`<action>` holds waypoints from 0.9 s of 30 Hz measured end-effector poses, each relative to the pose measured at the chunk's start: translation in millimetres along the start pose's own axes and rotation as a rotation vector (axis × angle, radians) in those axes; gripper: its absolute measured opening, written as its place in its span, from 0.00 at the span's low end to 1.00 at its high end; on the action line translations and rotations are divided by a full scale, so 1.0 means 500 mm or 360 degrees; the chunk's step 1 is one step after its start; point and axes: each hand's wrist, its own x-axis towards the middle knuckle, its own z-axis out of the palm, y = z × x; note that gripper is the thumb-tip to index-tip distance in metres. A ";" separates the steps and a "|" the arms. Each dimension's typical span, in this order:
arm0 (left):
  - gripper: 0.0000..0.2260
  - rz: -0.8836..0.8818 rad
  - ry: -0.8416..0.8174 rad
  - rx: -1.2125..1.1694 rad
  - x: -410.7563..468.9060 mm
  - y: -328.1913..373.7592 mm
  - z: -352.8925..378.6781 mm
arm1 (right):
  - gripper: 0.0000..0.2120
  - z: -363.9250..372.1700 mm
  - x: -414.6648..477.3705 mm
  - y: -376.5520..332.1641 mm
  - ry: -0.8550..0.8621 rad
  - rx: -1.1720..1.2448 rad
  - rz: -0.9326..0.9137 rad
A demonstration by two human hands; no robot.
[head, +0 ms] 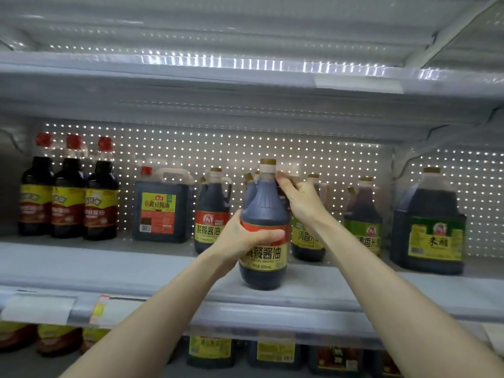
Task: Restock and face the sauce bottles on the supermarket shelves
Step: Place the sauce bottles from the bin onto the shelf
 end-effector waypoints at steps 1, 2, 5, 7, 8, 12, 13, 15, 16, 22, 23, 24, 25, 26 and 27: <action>0.35 -0.0013 0.0015 0.0003 0.000 -0.003 0.002 | 0.15 0.000 0.002 0.004 -0.0014 -0.0004 0.0024; 0.38 -0.0029 0.0030 0.0004 0.002 -0.007 0.002 | 0.16 0.000 0.004 0.008 -0.0018 -0.0011 0.0042; 0.44 -0.0057 0.0043 -0.0007 0.006 -0.016 0.006 | 0.16 -0.001 0.005 0.018 0.0008 -0.0018 0.0056; 0.43 -0.0047 0.0026 0.0027 0.008 -0.019 0.009 | 0.15 -0.003 0.004 0.025 0.0038 -0.0034 0.0065; 0.42 -0.0042 0.0022 0.0037 0.009 -0.021 0.009 | 0.15 -0.004 0.004 0.027 0.0050 -0.0040 0.0085; 0.40 -0.0039 0.0032 0.0021 0.005 -0.021 0.014 | 0.17 -0.001 -0.002 0.032 0.0056 -0.0006 0.0167; 0.38 -0.0055 0.0039 0.0011 0.002 -0.020 0.016 | 0.18 0.000 -0.007 0.032 0.0060 0.0001 0.0193; 0.30 -0.0077 0.0049 -0.0017 -0.011 -0.013 0.020 | 0.20 -0.001 -0.020 0.039 0.0090 0.0030 0.0276; 0.27 -0.0097 0.0053 -0.0032 -0.020 -0.008 0.022 | 0.20 -0.002 -0.030 0.047 0.0093 0.0059 0.0308; 0.27 -0.0169 0.0198 -0.0052 -0.068 -0.006 0.010 | 0.13 0.015 -0.122 0.084 0.0069 0.0275 0.0338; 0.27 -0.0184 0.0210 -0.0051 -0.073 -0.008 0.009 | 0.15 0.021 -0.133 0.087 0.0084 0.0285 0.0343; 0.26 -0.0199 0.0220 -0.0054 -0.078 -0.008 0.009 | 0.17 0.026 -0.141 0.091 0.0096 0.0282 0.0355; 0.26 -0.0208 0.0231 -0.0052 -0.082 -0.008 0.010 | 0.18 0.031 -0.148 0.092 0.0099 0.0271 0.0367; 0.25 -0.0221 0.0239 -0.0046 -0.084 -0.006 0.010 | 0.19 0.035 -0.154 0.093 0.0098 0.0256 0.0375; 0.25 -0.0235 0.0238 -0.0038 -0.085 -0.004 0.011 | 0.19 0.037 -0.160 0.092 0.0089 0.0239 0.0382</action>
